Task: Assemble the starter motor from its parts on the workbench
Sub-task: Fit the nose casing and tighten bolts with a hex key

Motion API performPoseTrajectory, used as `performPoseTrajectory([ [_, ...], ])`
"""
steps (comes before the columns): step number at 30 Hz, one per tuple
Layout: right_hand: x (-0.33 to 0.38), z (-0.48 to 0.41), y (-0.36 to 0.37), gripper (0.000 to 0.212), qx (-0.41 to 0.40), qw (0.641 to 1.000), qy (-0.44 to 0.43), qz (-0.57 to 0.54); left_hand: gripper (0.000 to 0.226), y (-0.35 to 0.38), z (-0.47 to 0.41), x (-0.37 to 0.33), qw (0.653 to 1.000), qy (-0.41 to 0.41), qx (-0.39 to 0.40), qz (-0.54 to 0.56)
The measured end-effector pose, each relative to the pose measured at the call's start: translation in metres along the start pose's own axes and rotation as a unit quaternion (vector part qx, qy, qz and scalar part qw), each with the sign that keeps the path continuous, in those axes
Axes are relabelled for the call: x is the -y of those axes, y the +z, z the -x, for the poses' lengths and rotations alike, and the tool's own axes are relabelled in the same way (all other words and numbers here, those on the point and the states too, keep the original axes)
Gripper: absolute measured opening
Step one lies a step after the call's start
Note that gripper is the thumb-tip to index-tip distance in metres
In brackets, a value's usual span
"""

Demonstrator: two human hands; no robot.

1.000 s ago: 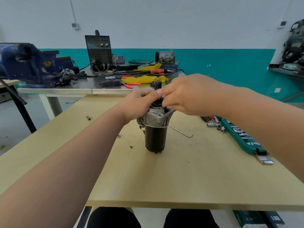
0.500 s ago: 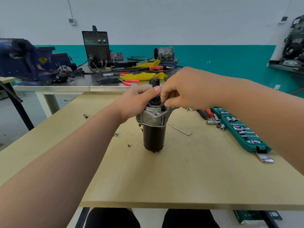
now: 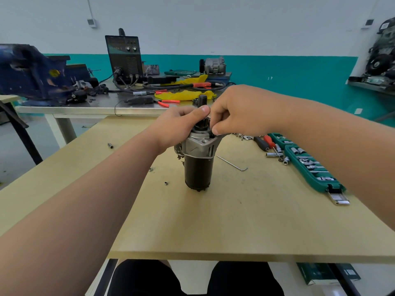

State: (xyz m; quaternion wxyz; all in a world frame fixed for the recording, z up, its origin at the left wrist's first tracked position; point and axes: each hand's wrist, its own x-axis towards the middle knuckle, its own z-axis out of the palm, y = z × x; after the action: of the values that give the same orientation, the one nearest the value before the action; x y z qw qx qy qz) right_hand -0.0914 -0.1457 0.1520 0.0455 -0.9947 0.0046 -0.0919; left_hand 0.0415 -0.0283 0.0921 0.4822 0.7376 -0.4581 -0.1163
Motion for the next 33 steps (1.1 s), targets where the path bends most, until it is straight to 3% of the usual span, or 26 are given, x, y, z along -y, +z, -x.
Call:
performPoseTrajectory([
  [2, -0.001, -0.002, -0.003, 0.016, 0.014, 1.000, 0.018, -0.019, 0.035, 0.002, 0.000, -0.002, 1.000, -0.003, -0.013, -0.006],
  [6, -0.002, -0.004, -0.005, 0.002, 0.014, 0.999, 0.047, -0.005, 0.035, 0.008, 0.002, -0.003, 0.998, -0.006, -0.059, -0.002],
  [12, 0.003, -0.009, -0.003, 0.009, -0.009, 0.996, 0.073, 0.051, 0.060, 0.018, 0.001, -0.004, 0.990, -0.022, -0.140, 0.000],
  [18, 0.010, -0.018, 0.003, 0.023, -0.031, 0.988, 0.102, 0.115, 0.057, 0.024, -0.002, -0.003, 0.975, -0.063, -0.212, -0.014],
  [33, 0.011, -0.024, 0.010, 0.023, -0.068, 0.979, 0.127, 0.145, 0.049, 0.024, -0.002, -0.008, 0.967, -0.103, -0.226, -0.055],
])
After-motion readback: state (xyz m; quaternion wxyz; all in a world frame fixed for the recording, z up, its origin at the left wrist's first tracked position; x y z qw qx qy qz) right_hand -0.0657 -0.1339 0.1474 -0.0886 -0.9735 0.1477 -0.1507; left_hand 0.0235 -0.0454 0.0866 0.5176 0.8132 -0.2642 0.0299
